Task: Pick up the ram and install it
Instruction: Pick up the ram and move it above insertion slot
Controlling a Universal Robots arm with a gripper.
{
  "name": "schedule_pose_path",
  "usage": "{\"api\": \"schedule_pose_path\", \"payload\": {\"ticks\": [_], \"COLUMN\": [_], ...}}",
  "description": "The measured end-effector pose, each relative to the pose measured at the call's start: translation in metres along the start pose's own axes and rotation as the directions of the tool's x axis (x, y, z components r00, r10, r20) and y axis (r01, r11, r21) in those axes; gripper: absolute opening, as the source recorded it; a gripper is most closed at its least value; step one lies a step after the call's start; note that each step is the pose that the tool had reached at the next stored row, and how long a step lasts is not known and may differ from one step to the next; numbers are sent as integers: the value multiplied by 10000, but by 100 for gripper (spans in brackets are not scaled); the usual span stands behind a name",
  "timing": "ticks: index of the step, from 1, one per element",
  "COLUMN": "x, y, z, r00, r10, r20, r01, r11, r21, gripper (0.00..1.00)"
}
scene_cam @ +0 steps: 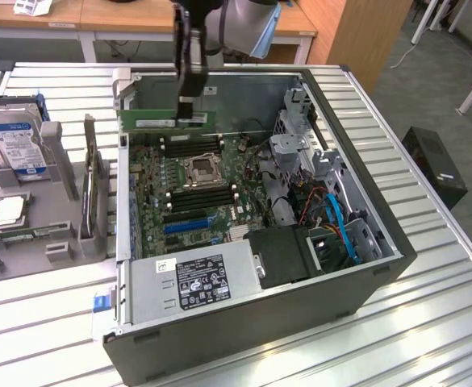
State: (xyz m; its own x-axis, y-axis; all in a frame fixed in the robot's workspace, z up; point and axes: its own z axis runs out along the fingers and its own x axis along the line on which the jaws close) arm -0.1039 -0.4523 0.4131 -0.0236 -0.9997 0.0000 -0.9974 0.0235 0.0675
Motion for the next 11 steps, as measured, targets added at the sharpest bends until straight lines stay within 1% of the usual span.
{"api": "schedule_pose_path", "payload": {"ticks": [4, 5, 9, 10, 11], "x": [-4, -5, -5, -5, -5], "y": [-179, -207, -209, -208, -207], "z": [-12, -14, -14, -14, -14], "r00": [10000, 10000, 10000, 10000, 10000], "r10": [1, 0, 0, 1, 0], "r20": [-1, -2, -1, 3, 11], "r01": [-1, 0, 0, -1, 0], "r11": [10000, 10000, 10000, 10000, 10000], "r21": [-42, -46, -47, -41, -22], "gripper": [12, 12, 12, 12, 12]}}
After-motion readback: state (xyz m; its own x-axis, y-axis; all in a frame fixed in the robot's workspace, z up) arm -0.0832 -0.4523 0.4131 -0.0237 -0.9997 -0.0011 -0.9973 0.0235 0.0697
